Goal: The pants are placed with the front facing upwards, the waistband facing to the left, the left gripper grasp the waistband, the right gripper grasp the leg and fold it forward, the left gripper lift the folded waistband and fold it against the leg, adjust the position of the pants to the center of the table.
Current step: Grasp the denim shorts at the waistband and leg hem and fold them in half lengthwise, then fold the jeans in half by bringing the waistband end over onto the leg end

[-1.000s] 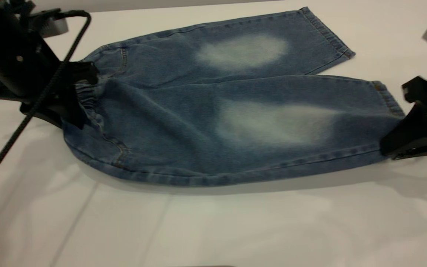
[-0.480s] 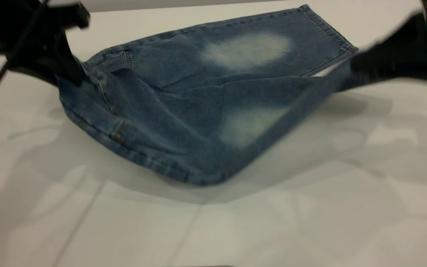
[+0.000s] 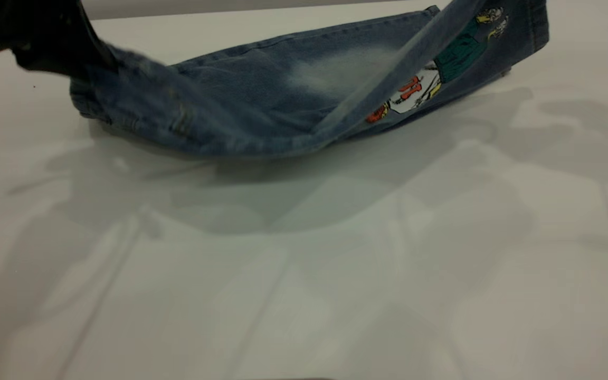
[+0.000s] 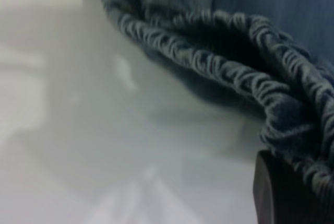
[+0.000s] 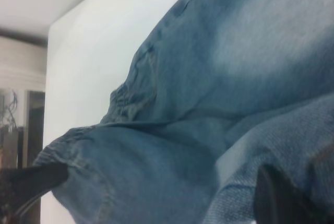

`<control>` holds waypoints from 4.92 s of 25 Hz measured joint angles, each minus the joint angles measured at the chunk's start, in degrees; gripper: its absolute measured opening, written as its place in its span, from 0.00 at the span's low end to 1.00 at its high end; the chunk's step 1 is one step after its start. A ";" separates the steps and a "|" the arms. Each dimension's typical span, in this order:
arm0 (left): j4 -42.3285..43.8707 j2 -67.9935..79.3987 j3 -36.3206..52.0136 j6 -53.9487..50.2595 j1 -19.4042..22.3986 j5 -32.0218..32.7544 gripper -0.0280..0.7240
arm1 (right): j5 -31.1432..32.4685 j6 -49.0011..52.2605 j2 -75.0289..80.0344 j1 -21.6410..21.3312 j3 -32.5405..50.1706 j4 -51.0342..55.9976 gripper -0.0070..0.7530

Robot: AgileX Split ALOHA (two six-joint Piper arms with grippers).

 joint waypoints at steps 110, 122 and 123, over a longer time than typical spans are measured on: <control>-37.09 13.48 -5.56 59.47 32.36 14.45 0.72 | 2.52 12.51 31.84 8.75 -37.15 -1.38 0.66; -53.00 22.10 -5.74 66.18 33.03 14.03 0.80 | 2.59 12.51 31.84 8.75 -37.15 -1.38 0.66; -54.18 22.99 -5.74 66.75 32.97 14.03 0.80 | 2.61 12.51 31.84 8.75 -37.15 -1.38 0.66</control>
